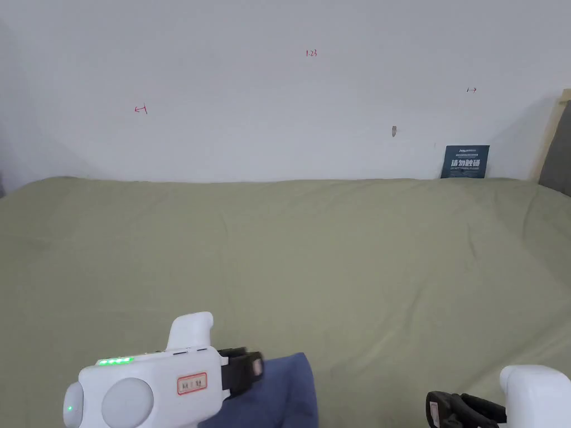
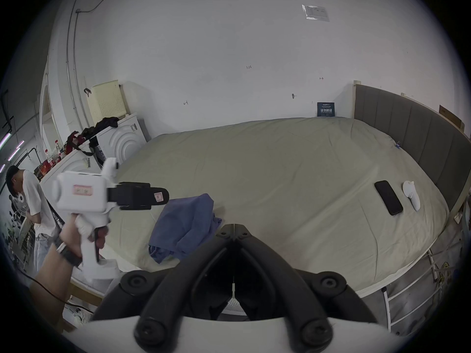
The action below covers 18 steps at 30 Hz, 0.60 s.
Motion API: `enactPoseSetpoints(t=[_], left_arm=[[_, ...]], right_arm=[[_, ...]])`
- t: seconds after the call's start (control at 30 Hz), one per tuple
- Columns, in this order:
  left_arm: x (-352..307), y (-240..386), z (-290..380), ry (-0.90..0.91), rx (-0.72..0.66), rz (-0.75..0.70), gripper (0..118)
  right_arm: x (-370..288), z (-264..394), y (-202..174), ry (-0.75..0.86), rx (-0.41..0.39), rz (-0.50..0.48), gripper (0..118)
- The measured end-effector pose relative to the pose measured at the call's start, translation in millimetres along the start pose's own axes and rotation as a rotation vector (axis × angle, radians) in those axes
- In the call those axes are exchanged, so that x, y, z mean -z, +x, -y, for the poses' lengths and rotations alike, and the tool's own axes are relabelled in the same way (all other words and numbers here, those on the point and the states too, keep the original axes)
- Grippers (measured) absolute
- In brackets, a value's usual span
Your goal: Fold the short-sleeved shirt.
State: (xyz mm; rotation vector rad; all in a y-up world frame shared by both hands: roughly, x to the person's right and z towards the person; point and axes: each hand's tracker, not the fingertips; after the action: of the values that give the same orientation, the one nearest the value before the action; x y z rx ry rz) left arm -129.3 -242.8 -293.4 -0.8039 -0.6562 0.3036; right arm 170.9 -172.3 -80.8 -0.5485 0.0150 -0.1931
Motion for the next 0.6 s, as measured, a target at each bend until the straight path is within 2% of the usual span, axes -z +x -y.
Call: enactPoseSetpoints(t=[0.03,0.13,0.27,0.43,0.53,0.6], left_arm=[[10,-11,2,0.023,-0.047,0.002,0],[47,-31,13,-0.016,-0.15,0.106,0],[83,-20,50,-0.1,-0.105,0.152,0],[106,10,99,-0.157,-0.137,0.179,0],[113,26,122,-0.206,-0.153,0.245,0],[119,27,133,-0.239,-0.157,0.228,0]], right_arm=[[-1,1,0,-0.001,-0.001,-0.003,1],[-4,4,1,0.001,0.007,-0.002,1],[-8,5,6,0.003,0.016,0.015,1],[-13,2,7,0.019,0.019,0.031,1],[-15,2,5,0.023,0.018,0.029,1],[-16,1,3,0.024,0.013,0.028,1]])
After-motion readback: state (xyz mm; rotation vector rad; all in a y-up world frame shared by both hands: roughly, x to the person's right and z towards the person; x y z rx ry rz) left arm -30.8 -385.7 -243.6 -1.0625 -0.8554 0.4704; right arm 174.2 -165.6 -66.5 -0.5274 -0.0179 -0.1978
